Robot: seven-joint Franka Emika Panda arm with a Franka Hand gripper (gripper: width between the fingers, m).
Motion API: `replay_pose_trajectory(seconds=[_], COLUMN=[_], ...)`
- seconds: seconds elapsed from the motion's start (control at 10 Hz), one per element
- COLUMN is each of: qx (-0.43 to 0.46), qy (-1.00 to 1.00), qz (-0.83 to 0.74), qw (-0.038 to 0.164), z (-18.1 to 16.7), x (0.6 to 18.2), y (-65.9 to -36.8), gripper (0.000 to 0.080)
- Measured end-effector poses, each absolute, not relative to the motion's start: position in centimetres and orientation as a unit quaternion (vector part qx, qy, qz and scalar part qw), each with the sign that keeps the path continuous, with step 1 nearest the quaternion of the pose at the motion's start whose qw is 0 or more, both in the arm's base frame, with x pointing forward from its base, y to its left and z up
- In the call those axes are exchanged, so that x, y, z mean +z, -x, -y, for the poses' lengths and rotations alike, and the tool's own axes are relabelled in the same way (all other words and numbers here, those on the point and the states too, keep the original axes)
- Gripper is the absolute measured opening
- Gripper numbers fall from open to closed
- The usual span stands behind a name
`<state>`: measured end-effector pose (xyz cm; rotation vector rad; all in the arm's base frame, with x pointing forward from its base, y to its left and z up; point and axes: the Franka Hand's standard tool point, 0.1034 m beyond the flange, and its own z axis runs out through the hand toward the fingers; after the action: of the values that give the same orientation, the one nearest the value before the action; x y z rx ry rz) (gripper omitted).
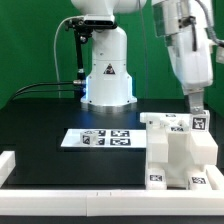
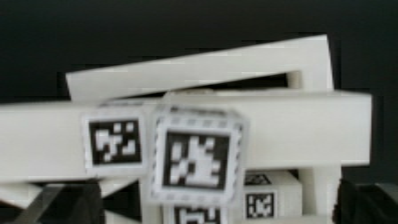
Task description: Assemble chair
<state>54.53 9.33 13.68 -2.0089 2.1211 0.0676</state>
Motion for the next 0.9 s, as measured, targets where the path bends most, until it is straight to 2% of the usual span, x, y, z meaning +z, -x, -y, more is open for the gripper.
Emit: replay_pose_trajectory(seconds=[0.2,0.6,0.8,0.9], qx=[0.027,0.016,0.017,0.021], qy=[0.732,0.790,0.770,0.749], qz=[-0.671,-0.602,-0.625,-0.651], qw=[0.114,0.114,0.125,0.122], z=[-7.8,-7.9,-5.0,-3.0], x=[14.4,14.2,13.2,12.4], y=[-53.4,-53.4,-52.2,-51.0], gripper=[0.0649,0.0649,0.0649,0.0649])
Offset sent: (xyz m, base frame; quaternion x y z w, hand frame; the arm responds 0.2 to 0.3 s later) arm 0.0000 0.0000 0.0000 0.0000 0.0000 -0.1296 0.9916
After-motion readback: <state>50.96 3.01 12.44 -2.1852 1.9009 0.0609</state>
